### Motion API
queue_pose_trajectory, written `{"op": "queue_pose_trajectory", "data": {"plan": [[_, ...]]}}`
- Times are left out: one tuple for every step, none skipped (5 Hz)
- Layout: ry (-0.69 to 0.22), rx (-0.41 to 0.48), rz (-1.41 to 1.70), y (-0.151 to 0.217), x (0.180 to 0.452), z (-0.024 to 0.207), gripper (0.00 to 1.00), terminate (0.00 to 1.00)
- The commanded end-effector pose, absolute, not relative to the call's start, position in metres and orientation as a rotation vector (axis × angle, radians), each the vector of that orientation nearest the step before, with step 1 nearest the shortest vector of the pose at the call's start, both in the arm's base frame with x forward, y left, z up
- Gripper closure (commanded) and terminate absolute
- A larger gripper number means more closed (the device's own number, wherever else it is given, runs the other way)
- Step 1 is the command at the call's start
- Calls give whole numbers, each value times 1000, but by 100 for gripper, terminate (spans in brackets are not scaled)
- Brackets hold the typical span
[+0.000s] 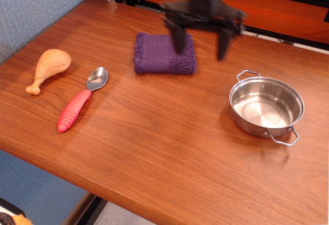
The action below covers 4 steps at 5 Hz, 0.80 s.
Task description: Place the silver pot directly beside the pink-handled spoon and in front of the purple cloth.
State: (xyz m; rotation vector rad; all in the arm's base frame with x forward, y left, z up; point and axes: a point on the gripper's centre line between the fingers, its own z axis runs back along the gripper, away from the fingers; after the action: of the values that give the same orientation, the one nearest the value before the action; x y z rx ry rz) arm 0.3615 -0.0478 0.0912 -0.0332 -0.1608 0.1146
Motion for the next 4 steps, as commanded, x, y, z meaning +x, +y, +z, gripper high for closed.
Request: {"op": "queue_pose_trajectory", "data": {"plan": [[-179, 13, 65, -71, 367, 75, 0, 0], [-175, 11, 63, -77, 367, 60, 0, 0], [-211, -17, 71, -84, 366, 55, 0, 0], [-161, -8, 80, -83, 365, 42, 0, 0]]}}
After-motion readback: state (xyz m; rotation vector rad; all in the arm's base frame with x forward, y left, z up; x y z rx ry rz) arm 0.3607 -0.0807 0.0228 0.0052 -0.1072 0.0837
